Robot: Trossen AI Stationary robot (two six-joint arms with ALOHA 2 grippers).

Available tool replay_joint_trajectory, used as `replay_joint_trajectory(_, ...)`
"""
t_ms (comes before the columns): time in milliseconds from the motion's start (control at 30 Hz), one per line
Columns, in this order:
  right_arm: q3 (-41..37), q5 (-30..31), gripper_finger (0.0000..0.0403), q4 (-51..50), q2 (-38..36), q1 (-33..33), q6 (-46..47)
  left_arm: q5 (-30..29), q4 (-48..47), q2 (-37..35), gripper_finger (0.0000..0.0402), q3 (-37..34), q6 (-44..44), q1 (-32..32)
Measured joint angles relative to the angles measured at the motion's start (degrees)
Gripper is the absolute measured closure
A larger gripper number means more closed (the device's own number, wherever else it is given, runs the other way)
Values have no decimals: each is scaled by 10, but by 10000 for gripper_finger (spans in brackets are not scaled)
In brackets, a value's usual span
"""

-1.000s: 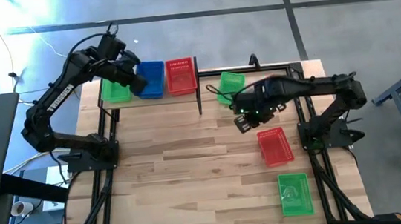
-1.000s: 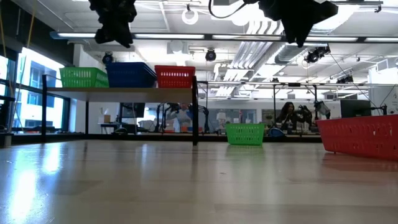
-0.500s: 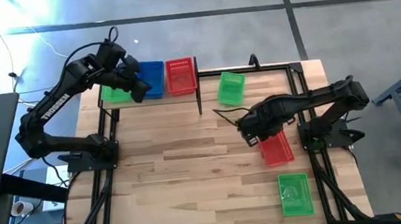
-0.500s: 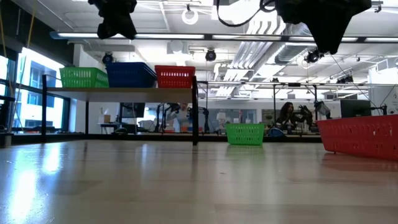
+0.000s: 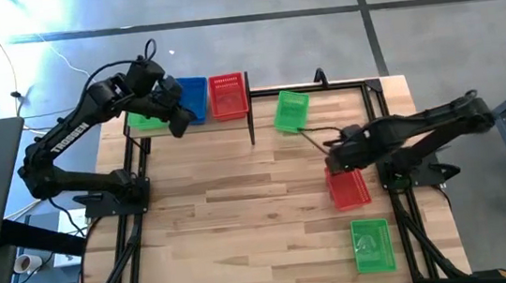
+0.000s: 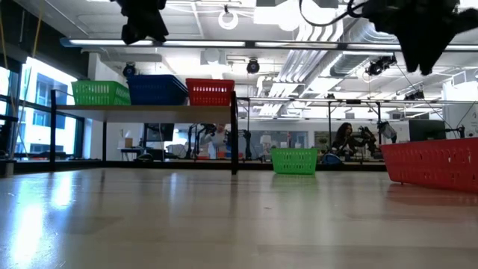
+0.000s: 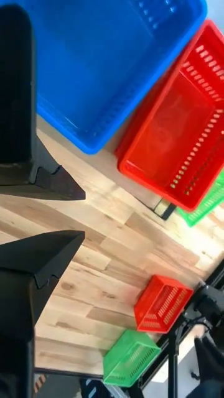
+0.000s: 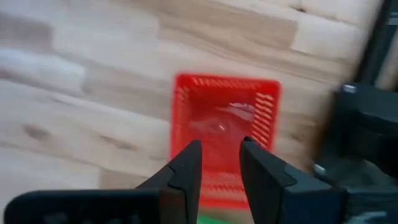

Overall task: Stack baskets on shelf by color
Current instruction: Stack the top green bin on top of the green bin on the shelf

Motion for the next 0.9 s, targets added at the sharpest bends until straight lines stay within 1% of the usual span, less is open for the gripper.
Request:
replay_joint_trajectory(133,-63,42,309,81,-60,-27,20,-3,0,0,321,0,-14,-7)
replay_joint_trajectory(267,-107,83,309,151,-98,-75,20,-6,0,0,321,0,-22,-12)
replay_joint_trajectory(367,-126,110,309,195,-107,-116,-8,-8,1,0,321,0,-23,-13)
replay_joint_trajectory(500,-142,133,309,278,-107,-175,-78,-9,17,0,321,0,-23,-12)
replay_joint_trajectory(633,-151,136,305,359,-103,-238,-142,-9,32,0,321,0,-23,-12)
replay_joint_trajectory(700,-151,131,300,381,-99,-272,-167,-9,33,0,321,0,-23,-12)
replay_joint_trajectory(900,-151,89,268,467,-61,-363,-242,-13,35,1,321,0,-18,-12)
